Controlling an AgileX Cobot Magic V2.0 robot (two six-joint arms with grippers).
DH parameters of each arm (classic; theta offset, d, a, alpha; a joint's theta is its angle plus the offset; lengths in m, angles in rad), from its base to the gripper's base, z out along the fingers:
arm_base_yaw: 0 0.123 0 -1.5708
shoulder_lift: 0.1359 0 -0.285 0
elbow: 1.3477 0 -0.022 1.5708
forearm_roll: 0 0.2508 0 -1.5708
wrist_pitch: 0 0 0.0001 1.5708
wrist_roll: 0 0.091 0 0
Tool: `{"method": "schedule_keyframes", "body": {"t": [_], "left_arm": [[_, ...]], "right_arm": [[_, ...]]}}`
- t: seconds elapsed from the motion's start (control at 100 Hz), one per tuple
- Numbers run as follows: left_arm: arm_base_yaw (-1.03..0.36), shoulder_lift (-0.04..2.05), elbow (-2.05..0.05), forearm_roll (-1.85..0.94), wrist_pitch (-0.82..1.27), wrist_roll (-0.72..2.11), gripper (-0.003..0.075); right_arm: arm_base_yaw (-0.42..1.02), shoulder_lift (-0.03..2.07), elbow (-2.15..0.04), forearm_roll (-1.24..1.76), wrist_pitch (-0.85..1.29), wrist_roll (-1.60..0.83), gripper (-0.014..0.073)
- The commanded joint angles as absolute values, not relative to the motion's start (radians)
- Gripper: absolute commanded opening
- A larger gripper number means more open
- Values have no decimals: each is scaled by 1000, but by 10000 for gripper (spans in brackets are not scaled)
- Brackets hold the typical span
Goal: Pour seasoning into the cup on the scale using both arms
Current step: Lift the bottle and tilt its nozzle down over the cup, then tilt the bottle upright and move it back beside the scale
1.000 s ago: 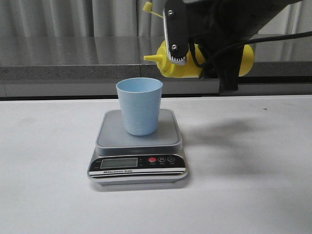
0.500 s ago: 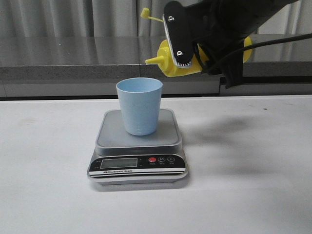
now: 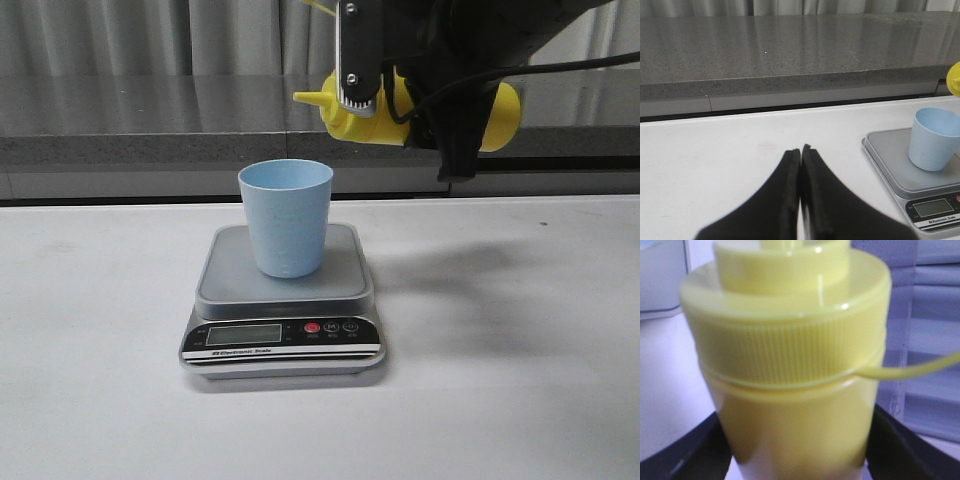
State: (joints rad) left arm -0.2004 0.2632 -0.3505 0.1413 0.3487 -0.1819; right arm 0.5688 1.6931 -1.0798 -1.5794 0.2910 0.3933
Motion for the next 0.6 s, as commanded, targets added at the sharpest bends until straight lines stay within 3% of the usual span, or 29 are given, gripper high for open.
{"method": "schedule_keyframes", "body": {"t": [0.0, 0.25, 0.59], "left_arm": [[-198, 273, -378, 145, 274, -189, -20], [-198, 273, -378, 145, 274, -189, -20], [-198, 273, -378, 145, 274, -189, -20]], "right_arm": [[570, 1650, -1114, -1611, 324, 477, 248], [563, 1607, -1114, -1475, 315, 540, 248], [433, 1507, -1103, -992, 120, 538, 248]]}}
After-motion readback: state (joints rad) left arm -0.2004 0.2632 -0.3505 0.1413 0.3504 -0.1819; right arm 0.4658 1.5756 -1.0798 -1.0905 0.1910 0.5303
